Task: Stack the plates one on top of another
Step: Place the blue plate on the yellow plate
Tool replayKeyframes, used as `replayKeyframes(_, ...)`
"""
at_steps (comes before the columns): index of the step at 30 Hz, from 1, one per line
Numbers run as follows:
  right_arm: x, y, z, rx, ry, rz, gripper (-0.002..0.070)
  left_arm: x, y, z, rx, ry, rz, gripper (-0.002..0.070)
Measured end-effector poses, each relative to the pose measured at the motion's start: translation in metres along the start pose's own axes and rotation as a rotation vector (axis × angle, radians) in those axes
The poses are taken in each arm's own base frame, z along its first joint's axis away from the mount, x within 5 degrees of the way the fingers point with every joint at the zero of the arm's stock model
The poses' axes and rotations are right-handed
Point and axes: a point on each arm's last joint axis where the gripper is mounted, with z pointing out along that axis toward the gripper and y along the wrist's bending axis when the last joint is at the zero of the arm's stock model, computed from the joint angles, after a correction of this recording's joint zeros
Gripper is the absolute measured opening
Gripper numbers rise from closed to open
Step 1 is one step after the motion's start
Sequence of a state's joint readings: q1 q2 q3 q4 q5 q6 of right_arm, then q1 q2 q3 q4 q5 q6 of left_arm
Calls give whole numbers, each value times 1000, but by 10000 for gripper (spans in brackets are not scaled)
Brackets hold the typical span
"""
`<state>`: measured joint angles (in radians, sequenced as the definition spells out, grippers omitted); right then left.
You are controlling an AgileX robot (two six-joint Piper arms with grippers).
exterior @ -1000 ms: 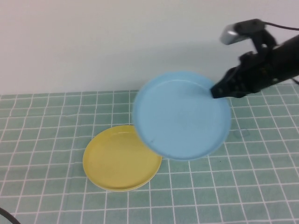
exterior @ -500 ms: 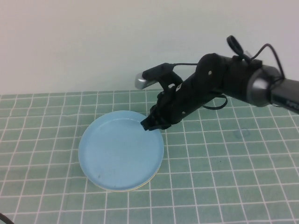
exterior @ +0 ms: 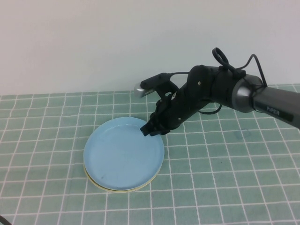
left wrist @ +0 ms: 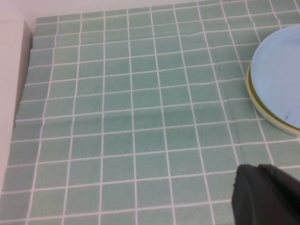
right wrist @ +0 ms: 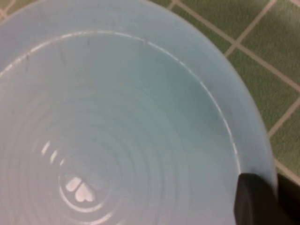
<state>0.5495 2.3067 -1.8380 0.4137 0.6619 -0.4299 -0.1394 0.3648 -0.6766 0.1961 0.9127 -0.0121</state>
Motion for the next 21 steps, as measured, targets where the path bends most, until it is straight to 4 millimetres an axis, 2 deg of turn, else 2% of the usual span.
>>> replayKeyframes(3, 0, 0, 0, 6, 3, -9, 70, 0, 0, 0, -2, 0, 1, -1)
replayKeyframes(8, 0, 0, 0, 6, 4, -10, 244, -1, 0, 0, -1, -11, 3, -1)
replayKeyframes(11, 0, 0, 0, 6, 4, -10, 294, -1, 2, 0, -18, -13, 15, -1)
replayKeyframes(16, 0, 5, -10, -16, 38, -18, 310, -2, 2, 0, -27, -17, 21, -1)
replayKeyframes(19, -7, 12, -32, -36, 60, -44, 293, -1, 3, 0, -28, -13, 22, -1)
replayKeyframes(21, -13, 18, -53, -43, 64, -67, 241, -1, 3, 0, -28, -6, 22, -1)
